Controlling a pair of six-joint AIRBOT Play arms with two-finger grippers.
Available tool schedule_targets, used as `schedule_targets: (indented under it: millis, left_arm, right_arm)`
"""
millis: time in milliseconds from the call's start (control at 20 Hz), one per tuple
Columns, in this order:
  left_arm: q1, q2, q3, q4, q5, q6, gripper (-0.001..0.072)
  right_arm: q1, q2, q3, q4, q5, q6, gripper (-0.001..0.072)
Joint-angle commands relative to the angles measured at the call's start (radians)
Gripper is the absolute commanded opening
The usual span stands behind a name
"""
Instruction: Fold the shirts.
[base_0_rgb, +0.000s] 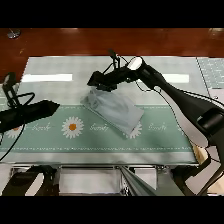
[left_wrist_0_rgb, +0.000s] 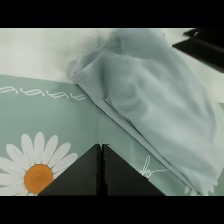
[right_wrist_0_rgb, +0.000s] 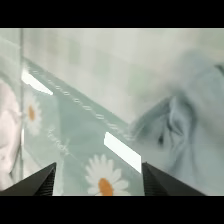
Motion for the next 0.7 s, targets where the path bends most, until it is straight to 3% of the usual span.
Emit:
schedule_targets:
  millis: [0, 100, 200, 250, 300, 400, 500, 550, 600, 650]
  left_arm:
    - [-0.016, -0.042, -0.028, -0.037, 0.054, 0.031, 0.002]
    - [-0.016, -0.042, -0.026, -0.037, 0.088, 0.031, 0.002]
    - [-0.016, -0.043, -0.026, -0.038, 0.111, 0.031, 0.002]
    - [-0.016, -0.043, -0.026, -0.037, 0.114, 0.031, 0.002]
    - [-0.016, -0.044, -0.026, -0.037, 0.113, 0.031, 0.002]
    - [-0.016, -0.045, -0.026, -0.037, 0.112, 0.031, 0.002]
    - [-0.018, -0.046, -0.026, -0.038, 0.113, 0.031, 0.002]
    - [-0.018, -0.047, -0.026, -0.038, 0.113, 0.031, 0.002]
    - [-0.018, -0.047, -0.026, -0.038, 0.112, 0.031, 0.002]
    - [-0.018, -0.047, -0.026, -0.038, 0.112, 0.031, 0.002]
  right_arm:
    - [-0.1, 0.01, 0.099, 0.019, 0.25, -0.019, 0.0619]
    - [-0.225, 0.102, 0.112, -0.032, 0.518, -0.037, 0.0619]
    - [-0.303, 0.27, 0.081, -0.346, 0.669, -0.05, 0.062]
    - [-0.32, 0.391, 0.007, -0.547, 0.649, -0.058, 0.062]
    - [-0.333, 0.52, -0.116, -0.681, 0.558, -0.027, 0.0621]
    - [-0.362, 0.811, -0.505, -0.774, 0.222, 0.18, 0.0621]
    - [-0.348, 1.054, -0.953, -0.746, -0.16, 0.56, 0.0621]
    - [-0.328, 1.122, -1.144, -0.681, -0.317, 0.692, 0.0621]
    - [-0.31, 1.14, -1.275, -0.573, -0.409, 0.72, 0.0621]
    - [-0.281, 1.13, -1.366, -0.434, -0.467, 0.672, 0.062]
